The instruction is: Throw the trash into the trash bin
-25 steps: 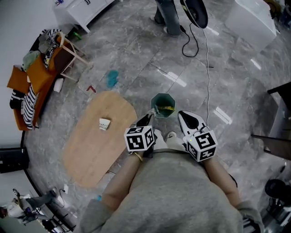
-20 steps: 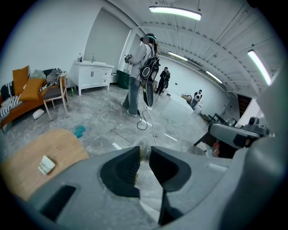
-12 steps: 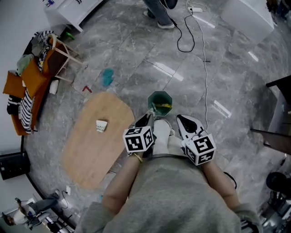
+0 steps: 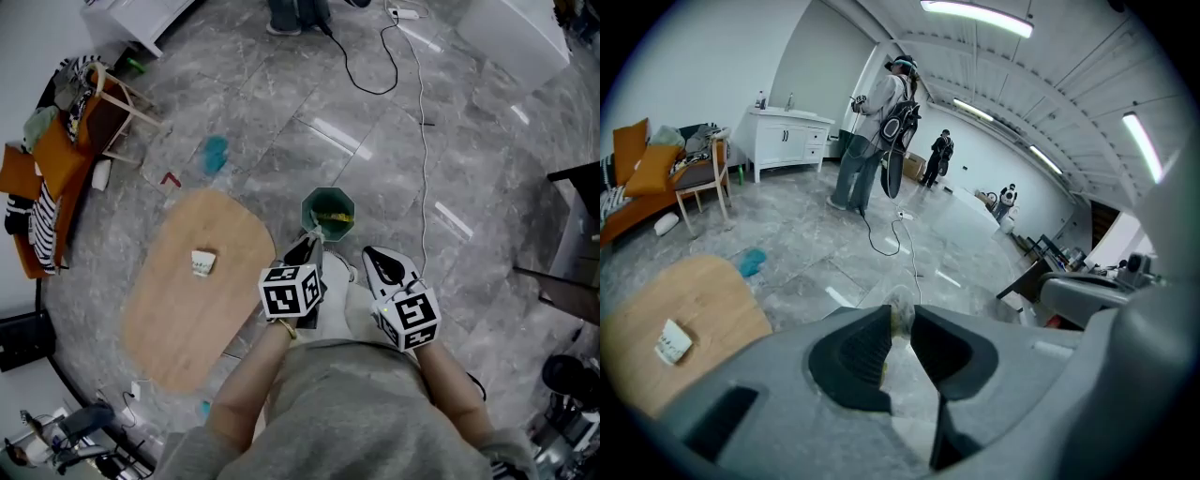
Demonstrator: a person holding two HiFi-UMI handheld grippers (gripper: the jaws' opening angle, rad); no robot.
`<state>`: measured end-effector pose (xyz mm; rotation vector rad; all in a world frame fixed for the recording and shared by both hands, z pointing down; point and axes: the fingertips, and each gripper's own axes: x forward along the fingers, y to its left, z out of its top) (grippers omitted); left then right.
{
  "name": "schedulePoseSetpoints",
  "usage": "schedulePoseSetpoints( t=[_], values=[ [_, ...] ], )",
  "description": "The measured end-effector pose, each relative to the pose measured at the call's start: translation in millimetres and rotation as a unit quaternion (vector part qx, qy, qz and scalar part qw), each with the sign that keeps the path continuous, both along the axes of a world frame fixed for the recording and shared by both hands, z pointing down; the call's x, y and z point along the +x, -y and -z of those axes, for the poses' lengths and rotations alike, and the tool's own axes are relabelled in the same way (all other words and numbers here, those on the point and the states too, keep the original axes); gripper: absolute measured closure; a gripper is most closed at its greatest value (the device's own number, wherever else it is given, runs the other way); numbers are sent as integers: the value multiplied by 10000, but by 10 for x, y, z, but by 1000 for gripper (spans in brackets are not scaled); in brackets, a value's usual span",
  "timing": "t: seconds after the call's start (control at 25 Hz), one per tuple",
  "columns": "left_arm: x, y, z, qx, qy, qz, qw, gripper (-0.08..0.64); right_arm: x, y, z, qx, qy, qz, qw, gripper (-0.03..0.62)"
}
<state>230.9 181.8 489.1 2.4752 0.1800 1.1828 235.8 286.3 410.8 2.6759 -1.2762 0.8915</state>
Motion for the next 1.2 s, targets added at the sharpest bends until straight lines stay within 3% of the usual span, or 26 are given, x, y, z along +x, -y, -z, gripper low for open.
schedulePoseSetpoints(
  t=[0.68,1.2],
  values=[
    [150,15,-712,-286,320,-45,9991,488,97,237,-670,-177,353,27,9992,583],
    [370,33,-1327,-342,542,5,9979,488,300,151,-1198,-160,688,-352,9969,583]
  ],
)
